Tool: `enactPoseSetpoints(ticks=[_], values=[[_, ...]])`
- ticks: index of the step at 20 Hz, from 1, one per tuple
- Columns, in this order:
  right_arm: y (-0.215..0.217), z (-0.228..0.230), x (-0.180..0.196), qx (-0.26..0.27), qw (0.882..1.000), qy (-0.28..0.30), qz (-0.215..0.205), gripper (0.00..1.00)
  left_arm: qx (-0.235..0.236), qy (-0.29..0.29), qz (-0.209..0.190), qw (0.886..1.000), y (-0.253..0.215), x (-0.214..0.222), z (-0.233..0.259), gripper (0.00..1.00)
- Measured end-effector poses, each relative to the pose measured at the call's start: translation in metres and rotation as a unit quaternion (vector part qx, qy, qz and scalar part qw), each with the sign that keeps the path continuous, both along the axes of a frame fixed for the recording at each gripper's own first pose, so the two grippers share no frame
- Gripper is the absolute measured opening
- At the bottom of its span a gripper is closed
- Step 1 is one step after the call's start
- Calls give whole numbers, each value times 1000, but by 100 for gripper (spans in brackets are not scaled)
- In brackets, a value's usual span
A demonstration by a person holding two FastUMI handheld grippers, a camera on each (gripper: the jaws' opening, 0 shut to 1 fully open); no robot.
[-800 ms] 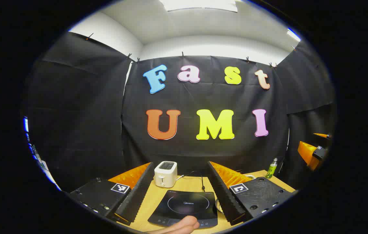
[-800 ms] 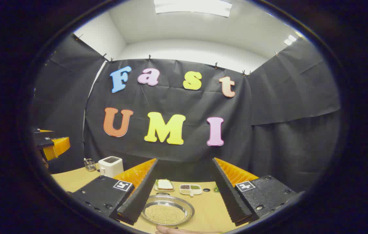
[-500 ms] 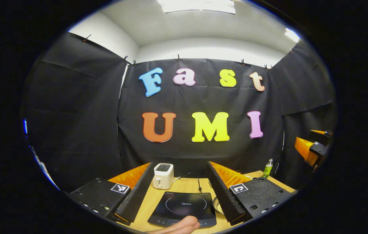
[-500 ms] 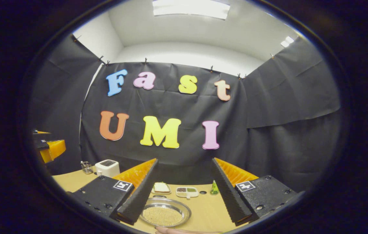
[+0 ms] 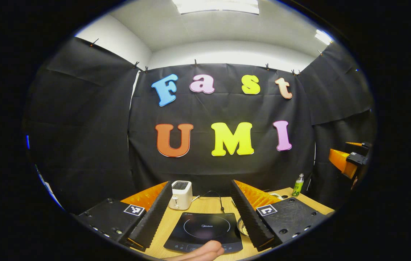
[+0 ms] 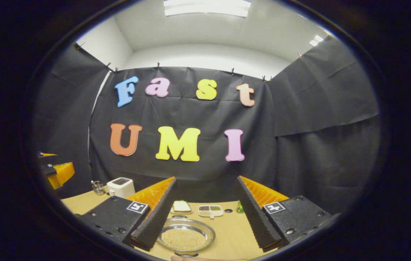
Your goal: First push the handle of the pot to place it horizontally, then grasp the pot with both hands and set it on the induction cooktop.
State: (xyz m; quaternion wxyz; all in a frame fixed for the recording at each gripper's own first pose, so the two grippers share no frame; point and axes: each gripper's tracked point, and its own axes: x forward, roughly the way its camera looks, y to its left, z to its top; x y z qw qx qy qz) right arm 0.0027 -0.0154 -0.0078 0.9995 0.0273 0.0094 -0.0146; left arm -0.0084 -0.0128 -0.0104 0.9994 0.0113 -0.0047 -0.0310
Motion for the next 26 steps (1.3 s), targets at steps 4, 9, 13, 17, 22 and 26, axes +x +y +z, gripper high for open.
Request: enactPoseSetpoints(ticks=[4, 9, 13, 17, 22, 26], values=[[6, -15, 7, 24, 1000, 10, 10, 89, 8, -1, -4, 1000, -4, 0, -7, 96], [30, -52, 20, 45, 995, 68, 51, 67, 6, -3, -9, 1000, -7, -3, -12, 96], [54, -86, 28, 66, 986, 129, 85, 24, 4, -8, -5, 1000, -2, -5, -9, 96], [79, -127, 32, 70, 971, 195, 120, 4, -1, -9, 3, 1000, 9, -6, -9, 96], [105, -192, 26, 52, 947, 283, 143, 4, -2, -9, 6, 1000, 18, -11, -12, 96], [122, -242, 13, 43, 920, 356, 159, 4, 5, -4, 16, 1000, 33, -10, -15, 96]])
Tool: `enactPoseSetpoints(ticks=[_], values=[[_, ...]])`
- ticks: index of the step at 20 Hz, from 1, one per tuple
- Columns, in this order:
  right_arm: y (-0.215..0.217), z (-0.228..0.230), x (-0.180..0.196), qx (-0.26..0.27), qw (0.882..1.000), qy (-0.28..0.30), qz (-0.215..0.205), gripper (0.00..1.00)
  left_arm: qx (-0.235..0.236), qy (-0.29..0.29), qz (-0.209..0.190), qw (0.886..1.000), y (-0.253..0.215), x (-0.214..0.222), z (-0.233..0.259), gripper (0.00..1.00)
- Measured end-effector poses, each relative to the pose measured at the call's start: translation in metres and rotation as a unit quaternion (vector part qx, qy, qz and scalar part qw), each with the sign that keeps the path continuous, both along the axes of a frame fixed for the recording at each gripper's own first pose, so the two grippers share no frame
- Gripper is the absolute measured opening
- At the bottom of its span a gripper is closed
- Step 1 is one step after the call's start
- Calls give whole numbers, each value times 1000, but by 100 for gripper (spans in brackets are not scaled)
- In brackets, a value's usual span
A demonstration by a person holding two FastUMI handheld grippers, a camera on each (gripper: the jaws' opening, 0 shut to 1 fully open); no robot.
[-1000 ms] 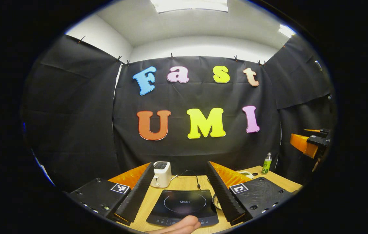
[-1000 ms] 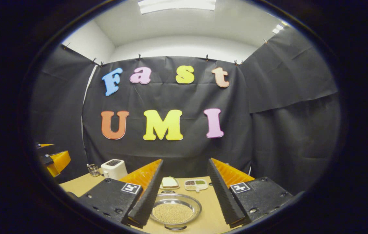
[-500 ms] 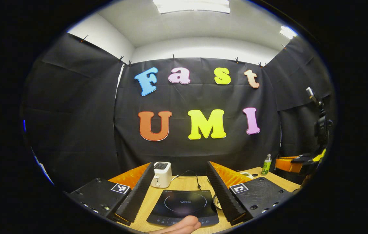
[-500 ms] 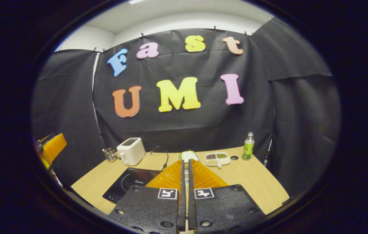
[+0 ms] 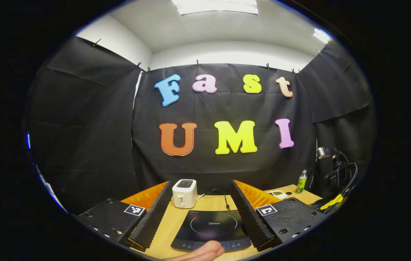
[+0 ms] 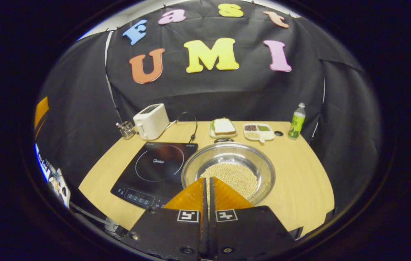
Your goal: First push the handle of the pot to place it horizontally, then grasp the pot with both hands and set it on the induction cooktop.
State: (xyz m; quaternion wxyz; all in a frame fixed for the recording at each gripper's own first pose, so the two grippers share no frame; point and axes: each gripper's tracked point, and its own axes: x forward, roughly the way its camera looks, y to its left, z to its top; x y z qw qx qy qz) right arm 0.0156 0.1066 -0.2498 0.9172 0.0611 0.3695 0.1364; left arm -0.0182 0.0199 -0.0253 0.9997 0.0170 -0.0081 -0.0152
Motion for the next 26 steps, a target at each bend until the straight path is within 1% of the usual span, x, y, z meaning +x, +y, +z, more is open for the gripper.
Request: enactPoseSetpoints(ticks=[1, 2, 3, 4, 5, 8, 9, 10, 12, 13, 14, 15, 16, 19, 20, 21, 22, 26], values=[[3, -12, -4, -1, 1000, 15, 7, 1, -1, 1, 1, 1000, 1, -1, -1, 96], [6, -24, -8, 0, 999, 31, 12, 4, -3, 1, 2, 1000, 2, -1, -2, 95], [8, -35, -12, 0, 999, 51, 17, 4, -6, 1, 0, 1000, 2, -2, -2, 96], [9, -45, -17, 2, 998, 68, 19, 1, -7, 2, -1, 1000, 2, -1, -2, 96], [11, -54, -19, 2, 996, 81, 21, 4, -7, 3, -1, 1000, 3, -1, -3, 96], [8, -74, -23, -6, 994, 107, 19, 4, -7, 8, 0, 1000, 3, 0, -9, 96], [6, -80, -25, -7, 993, 115, 18, 0, -6, 10, -1, 1000, 2, 1, -11, 96], [8, -85, -27, -4, 992, 124, 19, 4, -5, 13, -2, 1000, 0, 2, -13, 96], [10, -97, -34, 1, 989, 149, 20, 4, 1, 19, -4, 1000, -4, 4, -17, 96], [12, -100, -36, 5, 987, 157, 21, 1, 4, 21, -5, 1000, -5, 4, -18, 96], [11, -103, -38, 4, 987, 162, 21, 4, 7, 25, -9, 1000, -8, 3, -21, 96], [10, -105, -38, -1, 986, 164, 22, 1, 9, 26, -16, 999, -12, 2, -23, 96], [10, -108, -40, -4, 986, 167, 23, 4, 7, 25, -18, 999, -12, 2, -21, 96], [7, -117, -42, -14, 985, 169, 23, 4, -7, 31, -24, 999, -16, 2, -25, 96], [6, -118, -40, -13, 985, 168, 24, 1, -7, 32, -24, 999, -16, 1, -26, 96], [7, -119, -40, -8, 985, 171, 26, 4, -3, 34, -22, 999, -15, 1, -27, 96], [6, -118, -41, -2, 985, 172, 27, 1, 1, 33, -19, 999, -13, 1, -27, 96], [2, -125, -39, 2, 985, 173, 25, 1, -6, 30, -23, 999, -15, -3, -26, 96]])
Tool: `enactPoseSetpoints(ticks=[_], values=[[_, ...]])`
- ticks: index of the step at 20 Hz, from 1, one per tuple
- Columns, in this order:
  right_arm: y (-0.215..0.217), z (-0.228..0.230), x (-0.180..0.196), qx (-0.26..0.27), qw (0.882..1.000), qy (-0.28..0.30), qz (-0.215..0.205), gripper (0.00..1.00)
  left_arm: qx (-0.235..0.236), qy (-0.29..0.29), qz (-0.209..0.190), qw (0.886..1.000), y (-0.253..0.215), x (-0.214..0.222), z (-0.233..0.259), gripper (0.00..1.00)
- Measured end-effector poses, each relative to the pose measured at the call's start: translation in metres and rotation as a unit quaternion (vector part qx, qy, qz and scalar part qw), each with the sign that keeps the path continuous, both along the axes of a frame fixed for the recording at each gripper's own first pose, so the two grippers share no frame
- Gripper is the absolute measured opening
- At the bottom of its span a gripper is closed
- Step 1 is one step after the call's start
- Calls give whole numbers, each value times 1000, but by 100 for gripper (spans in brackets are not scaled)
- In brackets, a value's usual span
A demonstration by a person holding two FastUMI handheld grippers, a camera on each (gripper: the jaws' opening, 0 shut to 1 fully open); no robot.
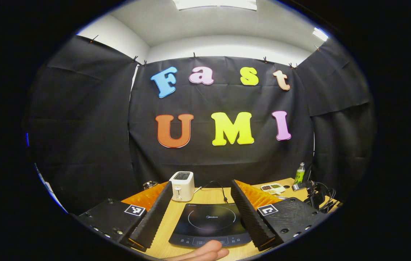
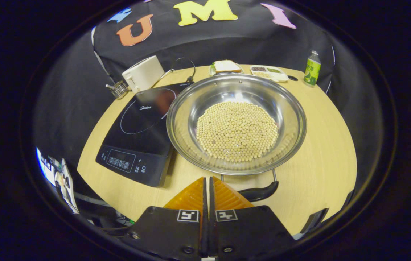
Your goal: First push the handle of the pot to place it horizontally, then grasp the pot with both hands and set it on the induction cooktop.
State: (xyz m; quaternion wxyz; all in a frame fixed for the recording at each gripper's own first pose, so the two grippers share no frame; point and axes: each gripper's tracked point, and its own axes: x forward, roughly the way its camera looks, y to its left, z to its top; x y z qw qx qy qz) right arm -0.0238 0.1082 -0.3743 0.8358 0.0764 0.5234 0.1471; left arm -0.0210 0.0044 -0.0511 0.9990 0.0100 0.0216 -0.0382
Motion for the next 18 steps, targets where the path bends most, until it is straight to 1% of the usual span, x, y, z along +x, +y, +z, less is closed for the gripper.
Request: enactPoseSetpoints(ticks=[1, 2, 3, 6, 7, 8, 10, 11, 12, 13, 14, 15, 16, 17, 18], values=[[-1, -2, 0, -1, 1000, 3, 1, 1, -2, 0, -1, 1000, -1, 0, 1, 96], [-3, -5, 0, 0, 1000, 7, 0, 4, -3, 1, -2, 1000, -3, 0, 0, 96], [-4, -8, -1, 2, 1000, 11, 0, 1, -1, 1, -3, 1000, -4, 0, 0, 96], [-11, -9, -1, 0, 1000, 4, -1, 1, 6, -1, -4, 1000, -9, 1, 0, 96], [-12, -9, -2, 1, 1000, 3, 1, 4, 9, 4, -4, 1000, -11, 1, -3, 96], [-15, -9, -2, 0, 1000, 1, 2, 4, 12, 8, -4, 1000, -12, 1, -7, 96], [-22, -11, -1, -7, 1000, -3, 3, 4, 18, -1, 6, 1000, -10, -1, -2, 96], [-26, -11, 0, -11, 1000, -5, 1, 1, 18, -7, 11, 1000, -8, -1, 2, 96], [-30, -12, 0, -14, 1000, -7, 1, 4, 18, -10, 14, 1000, -9, -2, 2, 96], [-34, -12, 0, -17, 1000, -9, 1, 1, 19, -10, 16, 1000, -11, -4, 2, 96], [-38, -13, 2, -19, 1000, -10, 0, 4, 22, -10, 21, 999, -11, -7, 2, 96], [-42, -14, 2, -21, 1000, -11, 0, 4, 23, -12, 27, 999, -9, -11, 5, 96], [-47, -14, 4, -23, 1000, -13, 0, 1, 21, -13, 27, 999, -11, -14, 9, 96], [-52, -15, 6, -26, 1000, -15, -1, 4, 15, -14, 23, 1000, -15, -18, 11, 96], [-59, -16, 7, -30, 999, -17, -4, 4, 9, -17, 18, 1000, -19, -23, 14, 96]])
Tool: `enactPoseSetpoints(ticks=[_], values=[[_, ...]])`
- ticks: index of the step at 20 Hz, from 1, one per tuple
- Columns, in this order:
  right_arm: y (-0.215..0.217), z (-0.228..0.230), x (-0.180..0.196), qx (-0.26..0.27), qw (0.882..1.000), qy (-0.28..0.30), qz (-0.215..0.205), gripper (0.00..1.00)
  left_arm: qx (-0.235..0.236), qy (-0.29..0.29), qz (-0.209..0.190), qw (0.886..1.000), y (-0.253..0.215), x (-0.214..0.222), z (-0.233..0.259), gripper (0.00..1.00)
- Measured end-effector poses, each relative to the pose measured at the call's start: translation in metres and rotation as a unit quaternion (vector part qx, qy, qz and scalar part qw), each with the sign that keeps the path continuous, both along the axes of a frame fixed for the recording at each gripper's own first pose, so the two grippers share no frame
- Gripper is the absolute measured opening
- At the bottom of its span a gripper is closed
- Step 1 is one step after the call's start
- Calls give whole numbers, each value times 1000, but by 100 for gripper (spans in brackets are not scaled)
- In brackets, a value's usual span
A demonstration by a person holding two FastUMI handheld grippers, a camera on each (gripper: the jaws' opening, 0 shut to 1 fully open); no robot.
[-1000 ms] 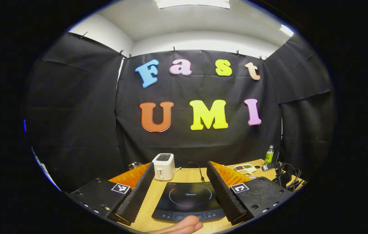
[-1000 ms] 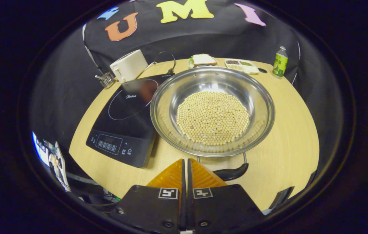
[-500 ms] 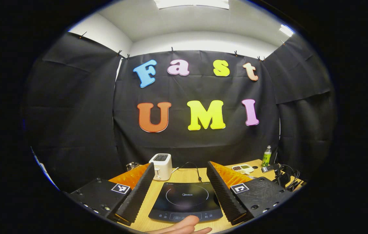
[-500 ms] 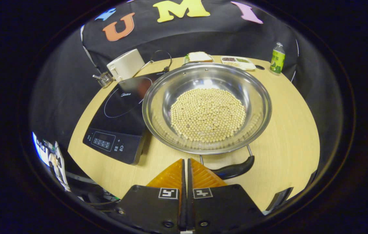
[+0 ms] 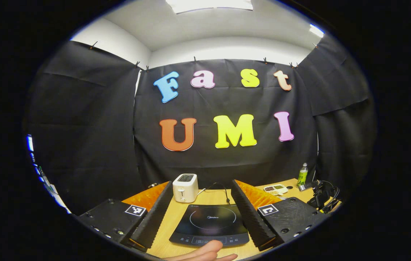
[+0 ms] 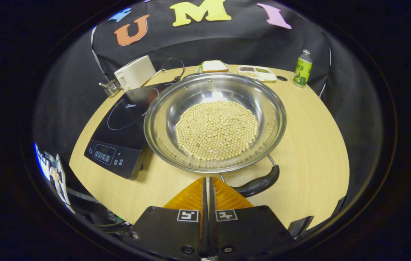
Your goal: First push the handle of the pot to place it horizontally, then grasp the pot with both hands and set it on the induction cooktop.
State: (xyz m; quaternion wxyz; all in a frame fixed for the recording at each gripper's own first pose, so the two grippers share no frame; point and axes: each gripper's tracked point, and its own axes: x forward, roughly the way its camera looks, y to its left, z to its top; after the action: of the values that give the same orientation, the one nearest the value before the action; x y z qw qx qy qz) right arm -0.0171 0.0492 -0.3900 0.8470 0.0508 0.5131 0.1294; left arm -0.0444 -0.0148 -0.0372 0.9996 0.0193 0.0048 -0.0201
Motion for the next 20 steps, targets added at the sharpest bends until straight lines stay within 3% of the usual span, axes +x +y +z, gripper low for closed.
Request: enactPoseSetpoints(ticks=[6, 15, 20], values=[[-29, -3, 11, 7, 1000, 3, 7, 4, -5, -33, -5, 999, -6, -15, 20, 96], [-81, -12, 34, -38, 999, -7, 4, 4, -12, -21, -8, 1000, -11, -7, 9, 96], [-97, -20, 50, -41, 999, -2, 19, 4, -41, -31, -23, 998, -16, 4, 0, 96]])
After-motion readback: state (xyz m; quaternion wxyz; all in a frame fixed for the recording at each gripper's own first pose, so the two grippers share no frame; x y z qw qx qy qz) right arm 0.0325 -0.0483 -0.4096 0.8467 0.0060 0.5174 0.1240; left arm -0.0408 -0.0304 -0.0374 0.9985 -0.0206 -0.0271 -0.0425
